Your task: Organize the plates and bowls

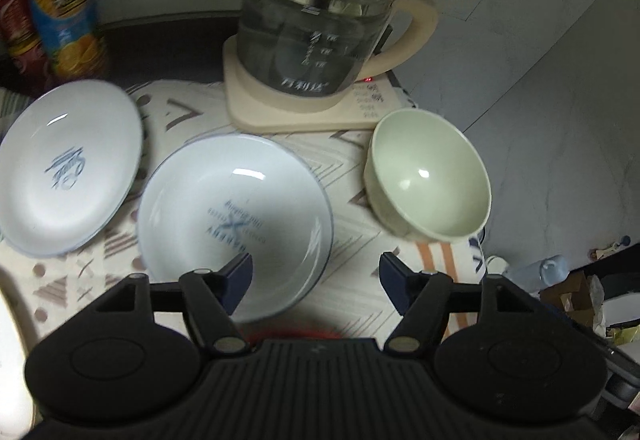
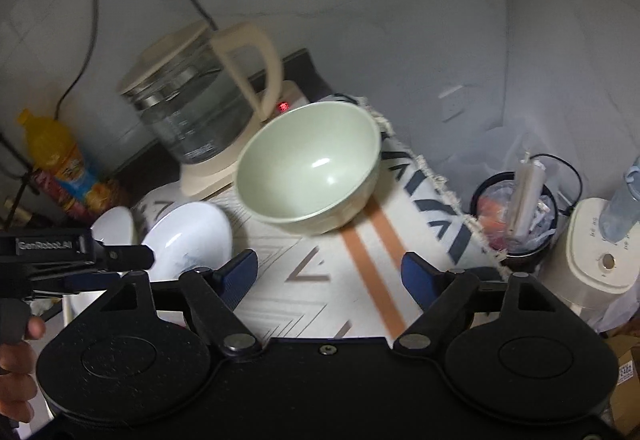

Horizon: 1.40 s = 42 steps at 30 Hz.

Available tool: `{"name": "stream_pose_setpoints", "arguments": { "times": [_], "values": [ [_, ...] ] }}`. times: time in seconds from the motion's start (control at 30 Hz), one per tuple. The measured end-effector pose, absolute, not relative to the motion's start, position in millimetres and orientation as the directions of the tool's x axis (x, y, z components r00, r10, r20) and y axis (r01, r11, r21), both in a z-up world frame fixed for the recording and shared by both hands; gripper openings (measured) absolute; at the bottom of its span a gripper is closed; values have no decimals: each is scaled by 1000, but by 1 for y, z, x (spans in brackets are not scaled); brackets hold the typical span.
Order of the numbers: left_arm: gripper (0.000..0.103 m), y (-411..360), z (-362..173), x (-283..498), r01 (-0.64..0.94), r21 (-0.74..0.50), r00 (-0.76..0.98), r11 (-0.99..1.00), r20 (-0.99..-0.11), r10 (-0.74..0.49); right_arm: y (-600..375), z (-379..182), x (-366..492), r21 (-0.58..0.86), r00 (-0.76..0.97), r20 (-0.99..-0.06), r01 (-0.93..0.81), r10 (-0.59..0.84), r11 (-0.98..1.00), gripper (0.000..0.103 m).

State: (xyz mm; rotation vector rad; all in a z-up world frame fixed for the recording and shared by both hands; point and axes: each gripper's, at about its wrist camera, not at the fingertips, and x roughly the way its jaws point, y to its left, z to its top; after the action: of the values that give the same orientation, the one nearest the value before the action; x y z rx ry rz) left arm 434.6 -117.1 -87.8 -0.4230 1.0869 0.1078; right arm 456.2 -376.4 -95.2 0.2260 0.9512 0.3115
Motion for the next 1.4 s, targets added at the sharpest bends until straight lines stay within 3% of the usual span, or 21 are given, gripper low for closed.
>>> {"name": "stream_pose_setpoints", "arguments": {
  "times": [0.6, 0.87, 1.0, 1.07, 1.27, 1.37, 1.4],
  "values": [
    [62, -148, -125, 531, -245, -329, 450, 912, -872, -193, -385, -124, 524, 369, 537, -781, -19, 321, 929, 52],
    [46, -162, -145, 551, -274, -328, 413, 904, -889, -198, -381, -137, 543, 356, 515, -803, 11, 300, 934, 45],
    [36, -164, -154, 556, -294, -335, 396, 895, -895, -205, -379, -145, 546, 364, 495, -813, 20, 307, 931, 35],
    [28, -164, -160, 557, -313, -337, 384, 888, -900, -206, -378, -148, 547, 366, 491, -814, 19, 310, 931, 35],
    [15, -160, -172, 561, -350, -331, 375, 876, -907, -192, -373, -154, 554, 362, 479, -824, 35, 303, 931, 32],
    [9, -156, -177, 562, -362, -330, 374, 872, -908, -188, -371, -158, 559, 358, 475, -828, 37, 298, 933, 23],
    [9, -155, -177, 562, -363, -337, 376, 869, -906, -194, -370, -158, 559, 361, 476, -825, 32, 303, 932, 16]
  ]
}}
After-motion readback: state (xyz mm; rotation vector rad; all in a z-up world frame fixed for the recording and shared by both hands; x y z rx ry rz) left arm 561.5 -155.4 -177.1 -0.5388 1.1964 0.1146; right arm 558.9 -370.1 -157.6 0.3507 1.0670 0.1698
